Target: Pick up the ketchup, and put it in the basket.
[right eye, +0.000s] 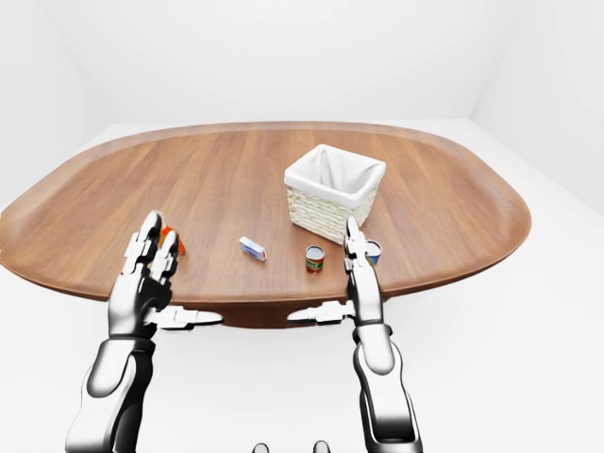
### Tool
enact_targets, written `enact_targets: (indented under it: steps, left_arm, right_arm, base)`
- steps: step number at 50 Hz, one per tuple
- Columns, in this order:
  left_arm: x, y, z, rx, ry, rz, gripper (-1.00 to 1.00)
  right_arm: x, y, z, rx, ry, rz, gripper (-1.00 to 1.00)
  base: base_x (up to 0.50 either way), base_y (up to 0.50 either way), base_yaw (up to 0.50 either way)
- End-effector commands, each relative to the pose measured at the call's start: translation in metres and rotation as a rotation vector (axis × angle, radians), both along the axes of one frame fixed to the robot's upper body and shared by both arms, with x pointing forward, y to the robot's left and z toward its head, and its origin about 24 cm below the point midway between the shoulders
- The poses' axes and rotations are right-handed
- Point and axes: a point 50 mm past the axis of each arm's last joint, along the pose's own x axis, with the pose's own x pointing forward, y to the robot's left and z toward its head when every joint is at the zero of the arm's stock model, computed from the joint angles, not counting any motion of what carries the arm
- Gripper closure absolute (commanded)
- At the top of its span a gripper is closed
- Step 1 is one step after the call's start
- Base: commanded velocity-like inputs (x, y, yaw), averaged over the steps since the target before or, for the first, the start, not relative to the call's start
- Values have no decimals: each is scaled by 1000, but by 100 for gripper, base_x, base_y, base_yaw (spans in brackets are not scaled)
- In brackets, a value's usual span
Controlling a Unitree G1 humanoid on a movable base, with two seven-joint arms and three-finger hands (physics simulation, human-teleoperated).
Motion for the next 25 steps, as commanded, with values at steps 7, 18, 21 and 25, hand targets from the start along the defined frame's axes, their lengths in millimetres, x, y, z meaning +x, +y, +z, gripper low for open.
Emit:
enact_targets:
  steps: [7,18,21,25]
  left_arm:
    - [-5,2,9,-31,-41,-22,-100]
    - [-6,6,10,-51,-52,-17,-100]
    - [-7,6,10,-44,-50,-19,-100]
    - [-7,7,12,-50,-58,-16,-100]
  right_arm:
    - [-2,3,9,-15,-39,6,-100]
    - [-2,6,11,-29,-52,-4,-100]
    - [-2,6,11,-24,-49,-5,-100]
    - [-3,6,11,-22,-51,-3,-100]
  base:
    - [50,0,0]
    - [50,0,0]
    - [0,0,0]
    - [0,0,0]
